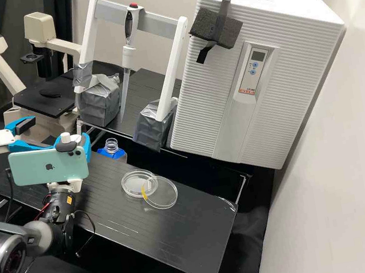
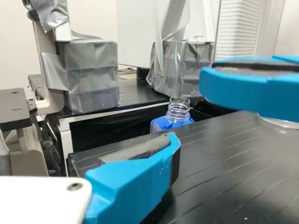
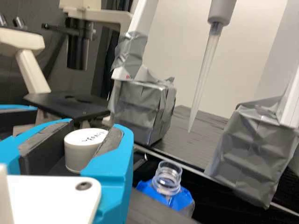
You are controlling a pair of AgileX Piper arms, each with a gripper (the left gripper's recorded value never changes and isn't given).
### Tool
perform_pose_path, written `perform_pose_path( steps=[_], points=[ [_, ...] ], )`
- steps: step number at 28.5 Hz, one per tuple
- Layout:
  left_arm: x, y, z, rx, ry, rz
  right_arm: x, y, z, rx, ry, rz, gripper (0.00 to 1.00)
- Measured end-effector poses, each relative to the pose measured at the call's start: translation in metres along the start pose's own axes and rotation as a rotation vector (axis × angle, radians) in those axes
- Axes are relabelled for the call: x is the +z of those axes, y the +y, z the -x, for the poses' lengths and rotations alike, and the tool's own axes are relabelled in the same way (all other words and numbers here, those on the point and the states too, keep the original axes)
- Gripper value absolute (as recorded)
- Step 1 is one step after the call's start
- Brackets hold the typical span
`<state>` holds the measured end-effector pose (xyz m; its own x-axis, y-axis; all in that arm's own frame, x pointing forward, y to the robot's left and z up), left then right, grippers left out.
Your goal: Open the bottle
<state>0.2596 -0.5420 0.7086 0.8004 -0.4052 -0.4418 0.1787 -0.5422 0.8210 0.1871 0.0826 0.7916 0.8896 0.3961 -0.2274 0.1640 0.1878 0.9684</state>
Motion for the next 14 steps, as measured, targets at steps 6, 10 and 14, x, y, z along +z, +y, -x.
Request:
perform_pose_path(
  steps=[6, 10, 14],
  points=[
    [0.000, 0.000, 0.0000, 0.000, 0.001, -0.007, 0.010, -0.009, 0.006, -0.047, -0.038, -0.015, 0.00],
    [0.001, 0.000, -0.0001, -0.001, -0.003, -0.007, 0.016, -0.016, 0.008, -0.082, -0.069, -0.031, 0.00],
    [0.001, 0.000, -0.0004, -0.005, -0.002, -0.007, 0.020, -0.021, 0.006, -0.107, -0.087, -0.043, 0.00]
  ],
)
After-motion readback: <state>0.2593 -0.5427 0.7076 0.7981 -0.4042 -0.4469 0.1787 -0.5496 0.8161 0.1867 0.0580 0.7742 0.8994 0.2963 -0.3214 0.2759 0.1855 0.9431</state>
